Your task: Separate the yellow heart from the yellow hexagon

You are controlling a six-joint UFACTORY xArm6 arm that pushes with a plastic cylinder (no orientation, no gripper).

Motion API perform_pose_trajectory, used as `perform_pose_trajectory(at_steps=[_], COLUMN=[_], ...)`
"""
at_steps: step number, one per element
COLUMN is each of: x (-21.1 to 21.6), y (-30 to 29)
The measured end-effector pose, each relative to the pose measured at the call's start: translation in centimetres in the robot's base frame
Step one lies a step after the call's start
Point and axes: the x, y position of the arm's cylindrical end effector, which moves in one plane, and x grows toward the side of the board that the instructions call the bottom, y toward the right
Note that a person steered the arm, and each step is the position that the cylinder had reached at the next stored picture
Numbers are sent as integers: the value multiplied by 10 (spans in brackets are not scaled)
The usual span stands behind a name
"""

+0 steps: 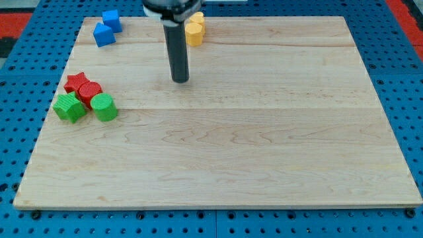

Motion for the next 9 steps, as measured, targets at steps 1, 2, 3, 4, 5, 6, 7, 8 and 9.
perform_pose_trajectory(at_steps=[1,2,3,4,5,6,7,8,9], x=[-51,-106,-145,-147,-147,-147,-147,-141,-98], y=[-18,-35,-53,-4,56,112,128,134,167])
